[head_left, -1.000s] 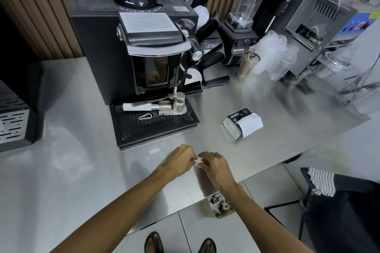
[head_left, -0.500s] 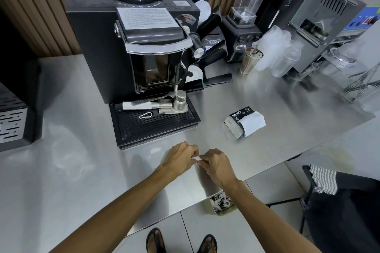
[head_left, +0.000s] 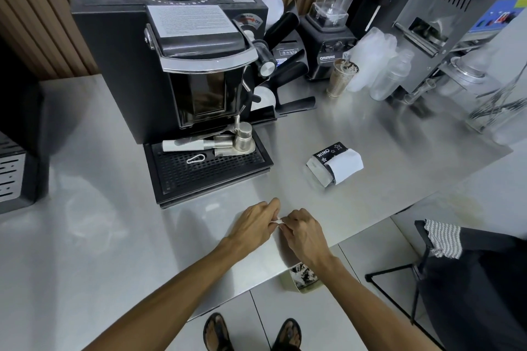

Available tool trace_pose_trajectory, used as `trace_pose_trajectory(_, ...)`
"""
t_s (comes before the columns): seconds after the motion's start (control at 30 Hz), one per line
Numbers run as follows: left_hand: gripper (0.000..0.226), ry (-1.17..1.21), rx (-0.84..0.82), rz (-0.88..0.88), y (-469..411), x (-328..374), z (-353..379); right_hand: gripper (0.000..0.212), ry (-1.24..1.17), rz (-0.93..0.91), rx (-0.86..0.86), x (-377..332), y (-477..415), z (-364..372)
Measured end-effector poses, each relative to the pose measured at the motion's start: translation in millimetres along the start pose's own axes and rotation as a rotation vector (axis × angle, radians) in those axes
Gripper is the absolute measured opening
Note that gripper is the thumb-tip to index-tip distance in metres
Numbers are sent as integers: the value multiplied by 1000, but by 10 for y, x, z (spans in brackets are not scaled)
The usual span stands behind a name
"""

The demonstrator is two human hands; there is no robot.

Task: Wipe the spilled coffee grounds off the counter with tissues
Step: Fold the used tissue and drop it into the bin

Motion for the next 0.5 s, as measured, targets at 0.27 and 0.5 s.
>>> trace_pose_trajectory(0.27, 37, 224, -169, -35, -370, 168, -218, 11, -263, 178, -238, 304, -230, -423)
trace_pose_trajectory(0.5, 29, 269, -174, 32, -632, 523, -326, 40, -427, 310, -194, 527, -216, -820)
Point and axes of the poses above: each hand's wrist, its own y-axis away from the middle knuckle, its own z-axis out of the palm, x = y × z, the point moved 1 cm from there along -y, towards the middle knuckle, and after that the axes turned 3 degrees about -z, right-handed, at the moved point
